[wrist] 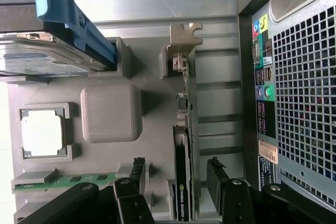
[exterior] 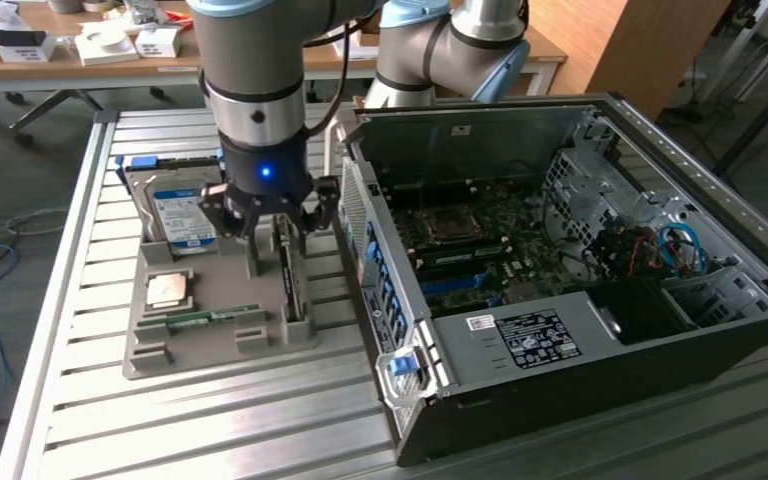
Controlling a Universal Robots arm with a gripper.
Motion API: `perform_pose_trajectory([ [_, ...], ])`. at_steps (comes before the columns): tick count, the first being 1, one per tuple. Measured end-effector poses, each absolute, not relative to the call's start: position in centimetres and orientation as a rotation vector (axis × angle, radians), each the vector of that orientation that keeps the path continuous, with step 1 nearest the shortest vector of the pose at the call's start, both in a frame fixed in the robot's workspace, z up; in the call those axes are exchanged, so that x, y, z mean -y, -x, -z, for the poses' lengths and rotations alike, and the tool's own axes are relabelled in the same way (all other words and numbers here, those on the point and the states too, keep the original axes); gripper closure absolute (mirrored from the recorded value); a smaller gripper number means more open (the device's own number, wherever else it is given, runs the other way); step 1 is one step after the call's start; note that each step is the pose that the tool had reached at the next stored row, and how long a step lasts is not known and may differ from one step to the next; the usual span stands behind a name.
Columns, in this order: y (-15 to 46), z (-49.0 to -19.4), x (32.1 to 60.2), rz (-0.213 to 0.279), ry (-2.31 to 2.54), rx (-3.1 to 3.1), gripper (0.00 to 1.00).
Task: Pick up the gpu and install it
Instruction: 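Pick up the gpu and move the gpu toward the slot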
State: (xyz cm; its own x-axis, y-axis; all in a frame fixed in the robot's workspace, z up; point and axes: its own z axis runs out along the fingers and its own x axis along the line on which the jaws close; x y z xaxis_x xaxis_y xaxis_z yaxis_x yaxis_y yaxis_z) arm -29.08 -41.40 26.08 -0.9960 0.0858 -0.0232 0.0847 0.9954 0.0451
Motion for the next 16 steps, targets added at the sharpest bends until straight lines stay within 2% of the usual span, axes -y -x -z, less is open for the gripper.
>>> perform_pose_trajectory([
  [16, 29.1, -24.7, 41.7, -0.069, -0.133, -3.113, 0.41],
])
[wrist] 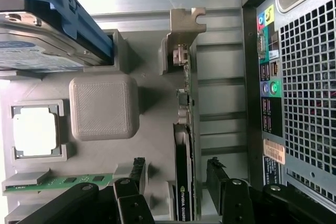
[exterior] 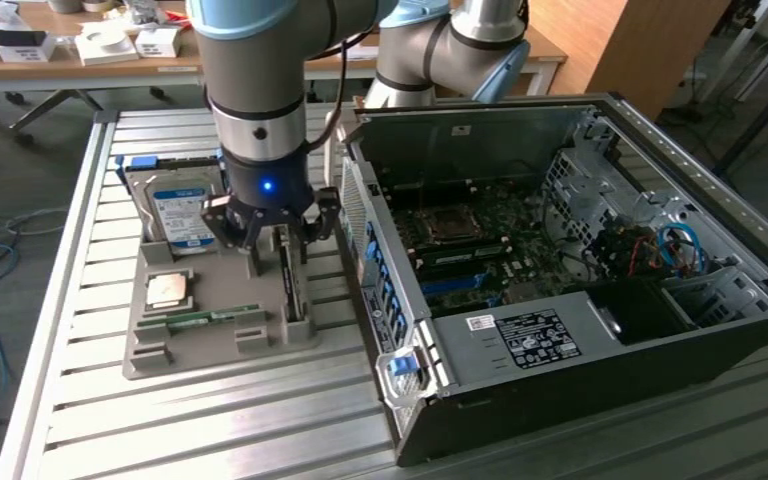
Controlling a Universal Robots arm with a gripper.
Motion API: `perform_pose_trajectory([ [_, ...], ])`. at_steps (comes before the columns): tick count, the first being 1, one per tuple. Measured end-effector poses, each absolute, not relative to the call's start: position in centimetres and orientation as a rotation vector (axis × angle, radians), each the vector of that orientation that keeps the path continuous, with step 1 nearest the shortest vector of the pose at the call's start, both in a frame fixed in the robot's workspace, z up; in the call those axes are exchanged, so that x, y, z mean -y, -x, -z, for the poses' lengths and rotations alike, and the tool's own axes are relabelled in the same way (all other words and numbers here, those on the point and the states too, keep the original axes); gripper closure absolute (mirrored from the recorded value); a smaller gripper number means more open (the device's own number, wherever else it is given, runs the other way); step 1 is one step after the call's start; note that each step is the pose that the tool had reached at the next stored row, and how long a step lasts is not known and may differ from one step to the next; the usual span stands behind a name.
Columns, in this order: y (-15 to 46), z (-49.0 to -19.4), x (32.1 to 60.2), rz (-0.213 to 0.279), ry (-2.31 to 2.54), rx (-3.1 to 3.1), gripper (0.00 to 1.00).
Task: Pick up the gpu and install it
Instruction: 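Pick up the gpu and move the gpu toward the slot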
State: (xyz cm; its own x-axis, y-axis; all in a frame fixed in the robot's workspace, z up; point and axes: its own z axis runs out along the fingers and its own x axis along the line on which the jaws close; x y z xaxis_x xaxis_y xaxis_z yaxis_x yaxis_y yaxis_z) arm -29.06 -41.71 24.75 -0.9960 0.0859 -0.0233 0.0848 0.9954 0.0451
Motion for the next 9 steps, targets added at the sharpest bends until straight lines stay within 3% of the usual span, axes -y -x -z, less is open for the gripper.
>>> perform_pose_trajectory([
  [9, 29.05, -24.41, 41.71, -0.069, -0.133, -3.113, 0.41],
])
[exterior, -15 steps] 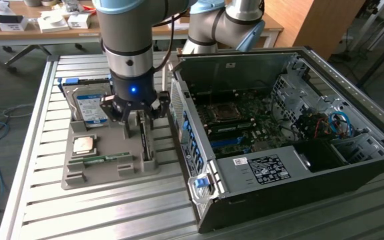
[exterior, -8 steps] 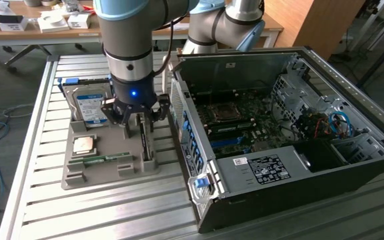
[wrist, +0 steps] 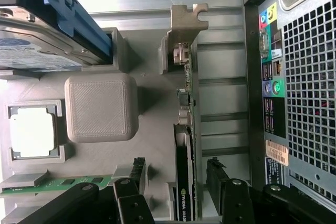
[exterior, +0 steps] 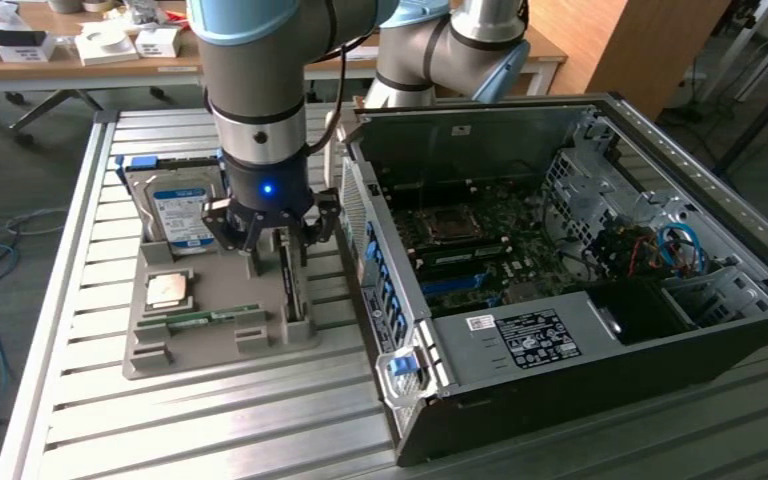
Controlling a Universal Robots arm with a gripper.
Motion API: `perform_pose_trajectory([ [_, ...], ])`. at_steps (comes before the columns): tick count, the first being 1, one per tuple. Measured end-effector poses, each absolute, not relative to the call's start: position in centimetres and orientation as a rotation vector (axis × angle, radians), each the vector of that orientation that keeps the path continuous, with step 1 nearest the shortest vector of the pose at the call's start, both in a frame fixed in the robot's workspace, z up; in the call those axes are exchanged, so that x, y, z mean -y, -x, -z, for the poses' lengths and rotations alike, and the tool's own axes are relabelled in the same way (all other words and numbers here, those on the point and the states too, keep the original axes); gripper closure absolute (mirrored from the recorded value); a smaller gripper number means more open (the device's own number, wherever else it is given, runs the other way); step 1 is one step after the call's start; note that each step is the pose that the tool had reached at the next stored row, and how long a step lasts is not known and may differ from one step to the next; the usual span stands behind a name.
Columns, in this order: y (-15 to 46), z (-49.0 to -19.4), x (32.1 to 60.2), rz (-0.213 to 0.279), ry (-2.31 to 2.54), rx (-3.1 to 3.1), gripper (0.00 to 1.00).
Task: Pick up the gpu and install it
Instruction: 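Pick up the gpu and move the gpu toward the slot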
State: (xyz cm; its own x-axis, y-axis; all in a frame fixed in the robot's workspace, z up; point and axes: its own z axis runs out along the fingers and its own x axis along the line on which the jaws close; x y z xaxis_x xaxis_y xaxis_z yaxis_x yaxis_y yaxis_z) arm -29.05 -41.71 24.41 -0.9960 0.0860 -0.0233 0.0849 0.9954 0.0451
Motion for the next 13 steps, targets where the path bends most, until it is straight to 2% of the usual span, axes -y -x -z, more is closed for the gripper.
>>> perform_pose_trajectory([
  [13, 28.91, -24.16, 41.71, -0.069, -0.133, -3.113, 0.41],
])
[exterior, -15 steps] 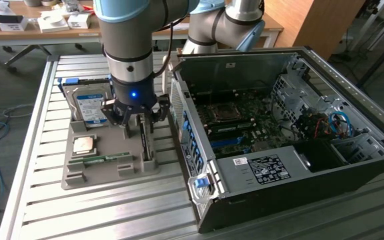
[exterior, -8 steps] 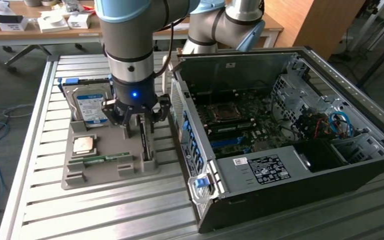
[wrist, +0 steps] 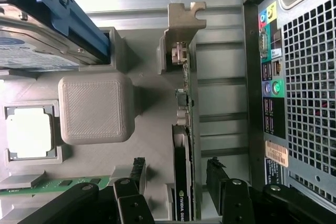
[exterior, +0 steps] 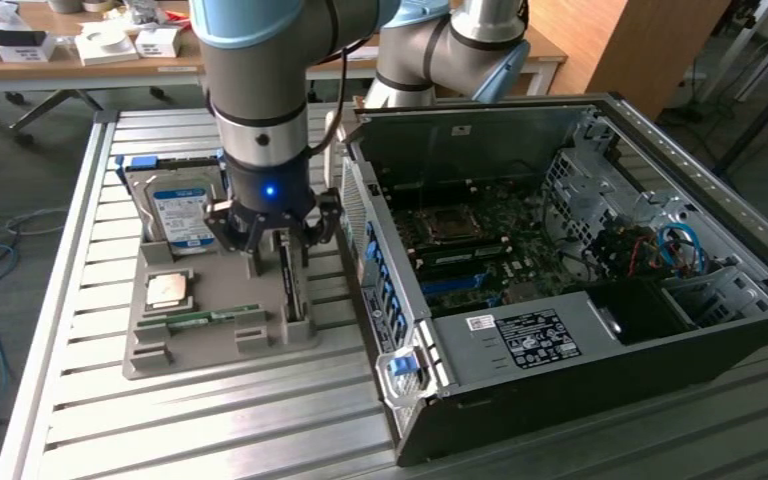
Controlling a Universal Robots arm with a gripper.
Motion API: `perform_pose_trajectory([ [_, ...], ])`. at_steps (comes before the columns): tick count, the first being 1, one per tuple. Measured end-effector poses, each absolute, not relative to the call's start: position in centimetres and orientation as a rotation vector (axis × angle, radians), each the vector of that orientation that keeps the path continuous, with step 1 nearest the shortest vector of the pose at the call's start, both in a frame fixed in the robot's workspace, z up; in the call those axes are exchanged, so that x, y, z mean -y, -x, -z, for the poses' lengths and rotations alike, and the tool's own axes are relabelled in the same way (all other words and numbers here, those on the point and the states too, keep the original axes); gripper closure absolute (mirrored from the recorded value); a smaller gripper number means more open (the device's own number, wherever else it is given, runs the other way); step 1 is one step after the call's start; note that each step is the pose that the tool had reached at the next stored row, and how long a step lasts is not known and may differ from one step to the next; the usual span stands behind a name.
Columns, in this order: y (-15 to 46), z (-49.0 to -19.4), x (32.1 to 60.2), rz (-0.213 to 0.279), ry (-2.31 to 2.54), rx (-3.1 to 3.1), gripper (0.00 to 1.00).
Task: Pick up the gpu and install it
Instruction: 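Pick up the gpu and move the gpu toward the slot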
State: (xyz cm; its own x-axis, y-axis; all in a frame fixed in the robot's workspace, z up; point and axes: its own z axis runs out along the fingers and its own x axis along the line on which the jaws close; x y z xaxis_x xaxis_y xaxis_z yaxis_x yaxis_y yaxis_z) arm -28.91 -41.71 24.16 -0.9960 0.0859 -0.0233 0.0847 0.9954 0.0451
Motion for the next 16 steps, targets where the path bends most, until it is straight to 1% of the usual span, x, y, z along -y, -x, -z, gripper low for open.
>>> perform_pose_trajectory([
  [8, 28.91, -23.46, 41.71, -0.069, -0.133, -3.113, 0.41],
  [16, 28.85, -23.43, 41.71, -0.069, -0.133, -3.113, 0.41],
])
